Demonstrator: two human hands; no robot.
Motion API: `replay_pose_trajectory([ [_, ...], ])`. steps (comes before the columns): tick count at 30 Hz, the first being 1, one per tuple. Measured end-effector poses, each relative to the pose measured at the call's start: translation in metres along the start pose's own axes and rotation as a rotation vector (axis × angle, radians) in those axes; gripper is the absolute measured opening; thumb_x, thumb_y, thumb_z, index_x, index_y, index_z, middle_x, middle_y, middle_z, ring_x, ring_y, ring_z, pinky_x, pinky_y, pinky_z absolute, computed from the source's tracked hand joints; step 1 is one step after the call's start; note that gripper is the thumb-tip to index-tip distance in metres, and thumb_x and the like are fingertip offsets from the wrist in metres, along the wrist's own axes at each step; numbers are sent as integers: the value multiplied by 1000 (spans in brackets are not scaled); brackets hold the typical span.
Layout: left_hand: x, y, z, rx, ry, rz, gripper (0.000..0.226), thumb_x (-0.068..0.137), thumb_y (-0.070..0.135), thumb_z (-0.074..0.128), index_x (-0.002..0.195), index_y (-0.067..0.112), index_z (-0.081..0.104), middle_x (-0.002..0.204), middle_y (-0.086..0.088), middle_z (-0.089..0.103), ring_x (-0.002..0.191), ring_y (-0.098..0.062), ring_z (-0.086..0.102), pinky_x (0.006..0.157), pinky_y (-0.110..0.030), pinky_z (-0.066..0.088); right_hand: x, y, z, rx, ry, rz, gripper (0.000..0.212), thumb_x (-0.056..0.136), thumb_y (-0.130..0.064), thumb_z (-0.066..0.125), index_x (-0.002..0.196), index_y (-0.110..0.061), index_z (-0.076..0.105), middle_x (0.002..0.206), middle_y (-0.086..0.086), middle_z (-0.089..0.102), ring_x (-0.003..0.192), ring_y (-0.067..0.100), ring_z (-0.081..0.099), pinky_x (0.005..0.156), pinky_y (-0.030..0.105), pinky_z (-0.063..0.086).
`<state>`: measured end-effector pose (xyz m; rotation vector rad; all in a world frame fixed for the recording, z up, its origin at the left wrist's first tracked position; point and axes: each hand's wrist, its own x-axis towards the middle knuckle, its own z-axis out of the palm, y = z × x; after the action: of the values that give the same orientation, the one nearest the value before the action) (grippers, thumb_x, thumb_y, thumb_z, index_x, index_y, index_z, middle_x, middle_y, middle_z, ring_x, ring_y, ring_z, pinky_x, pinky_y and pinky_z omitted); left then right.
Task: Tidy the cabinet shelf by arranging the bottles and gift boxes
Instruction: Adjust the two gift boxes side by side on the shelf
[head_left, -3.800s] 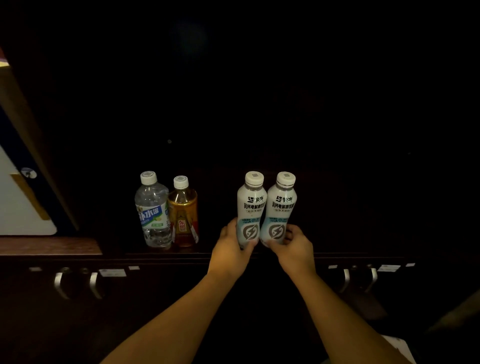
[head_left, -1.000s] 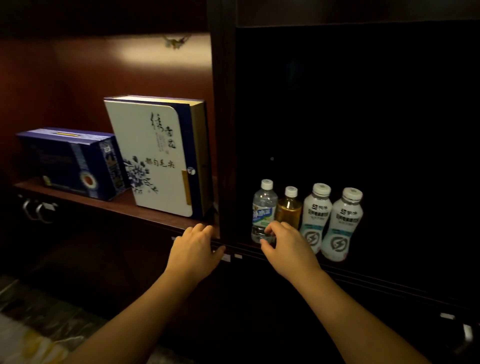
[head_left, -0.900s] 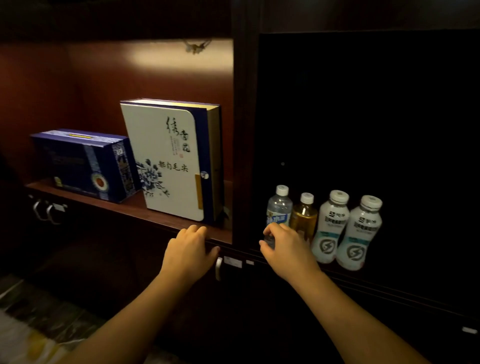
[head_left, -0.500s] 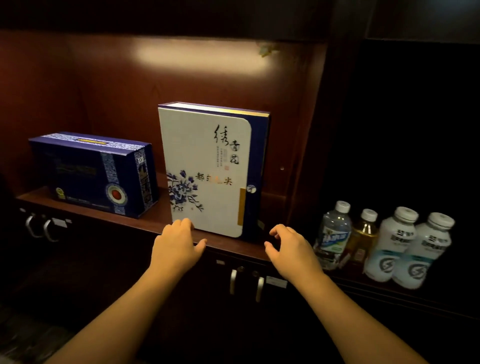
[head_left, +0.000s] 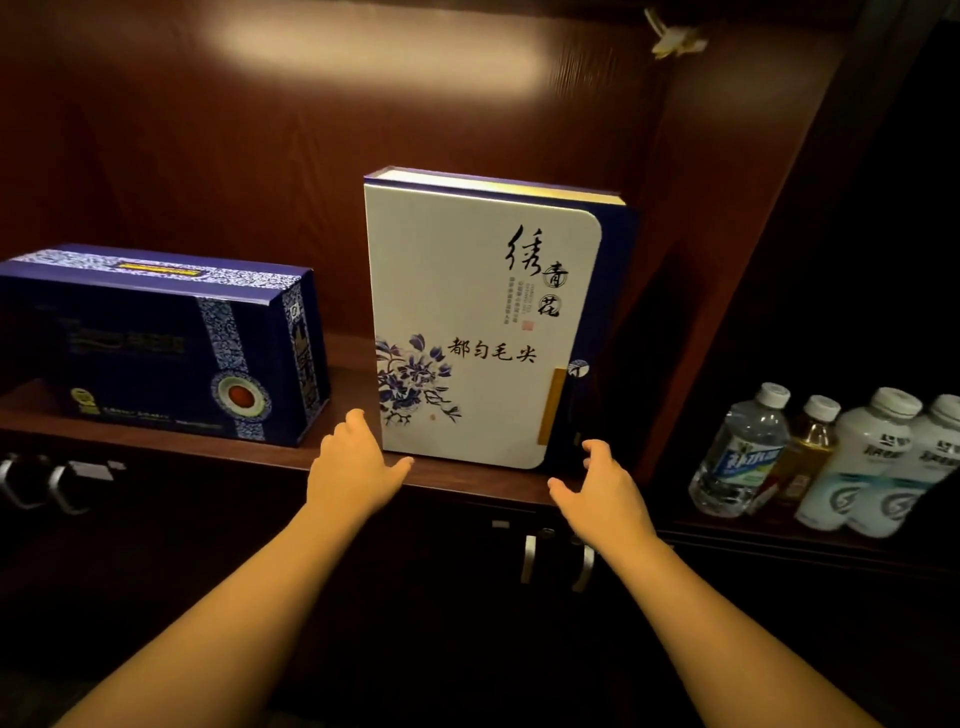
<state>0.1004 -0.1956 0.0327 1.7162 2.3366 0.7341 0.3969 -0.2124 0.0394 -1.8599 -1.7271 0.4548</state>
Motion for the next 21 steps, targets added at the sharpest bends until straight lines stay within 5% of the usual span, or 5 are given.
replay_pose_trajectory([
  [12,28,9,31,-14,-48,20,91,75,67,71,133,9,32,125,-13,56,117,-33,52,86,-48,51,50,-6,31,35,29,106,89,80,-44,77,144,-8,27,134,17,53,118,35,56,83,37,49],
  [21,41,7,49,-107,-12,-9,72,77,62,73,112,14,32,113,-14,61,106,-36,56,74,-43,48,62,-2,43,72,70,111,67,83,-44,73,129,-10,41,113,13,64,99,33,64,64,29,45],
])
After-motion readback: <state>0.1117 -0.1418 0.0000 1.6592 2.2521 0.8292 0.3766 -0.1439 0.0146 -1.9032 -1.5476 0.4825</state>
